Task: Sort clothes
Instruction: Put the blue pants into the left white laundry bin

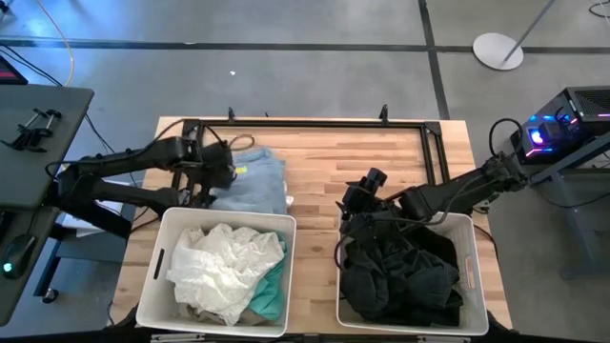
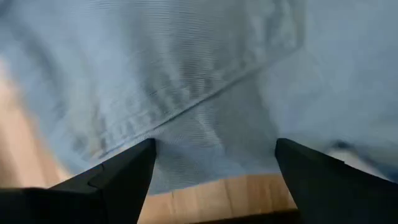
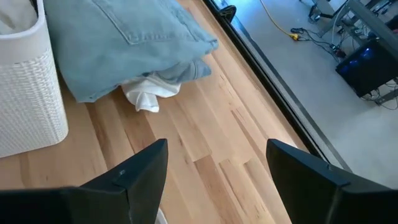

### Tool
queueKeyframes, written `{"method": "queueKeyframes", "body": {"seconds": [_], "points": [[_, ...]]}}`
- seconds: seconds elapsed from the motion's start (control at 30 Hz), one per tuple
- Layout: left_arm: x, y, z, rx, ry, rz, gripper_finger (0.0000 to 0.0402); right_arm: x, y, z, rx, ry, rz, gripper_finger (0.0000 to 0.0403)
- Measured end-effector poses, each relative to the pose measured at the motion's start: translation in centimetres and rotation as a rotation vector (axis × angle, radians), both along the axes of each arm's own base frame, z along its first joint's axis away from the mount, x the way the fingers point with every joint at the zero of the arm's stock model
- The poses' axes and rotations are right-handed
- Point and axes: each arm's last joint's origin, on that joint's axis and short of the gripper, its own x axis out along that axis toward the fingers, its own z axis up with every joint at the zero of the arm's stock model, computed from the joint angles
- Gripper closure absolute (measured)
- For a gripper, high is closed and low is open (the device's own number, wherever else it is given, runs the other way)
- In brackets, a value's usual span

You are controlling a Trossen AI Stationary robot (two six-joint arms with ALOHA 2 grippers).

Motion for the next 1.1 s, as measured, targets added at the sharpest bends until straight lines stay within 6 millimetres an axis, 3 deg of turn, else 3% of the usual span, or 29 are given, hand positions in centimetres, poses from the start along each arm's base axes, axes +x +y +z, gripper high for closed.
{"method": "queueKeyframes", "body": {"seconds": [0.17, 0.43, 0.63, 0.8, 1.1], "points": [[0.3, -1.0, -2.5, 0.094, 0.040, -0.120, 0.0079, 0.0, 0.0, 0.0, 0.005, 0.002, 0.003, 0.0144], [2.0, -2.3, -5.5, 0.116, -0.142, -0.215, 0.0080, 0.0, 0.0, 0.0, 0.005, 0.001, 0.003, 0.0144], [2.3, -2.5, -8.1, 0.153, -0.218, -0.303, 0.0080, 0.0, 0.0, 0.0, 0.004, 0.002, 0.004, 0.0144], [2.2, -2.1, -9.7, 0.126, -0.247, -0.202, 0.0080, 0.0, 0.0, 0.0, 0.004, 0.002, 0.003, 0.0144], [3.0, -1.1, -11.7, 0.072, -0.124, -0.076, 0.0102, 0.0, 0.0, 0.0, 0.005, 0.002, 0.004, 0.0144]]}}
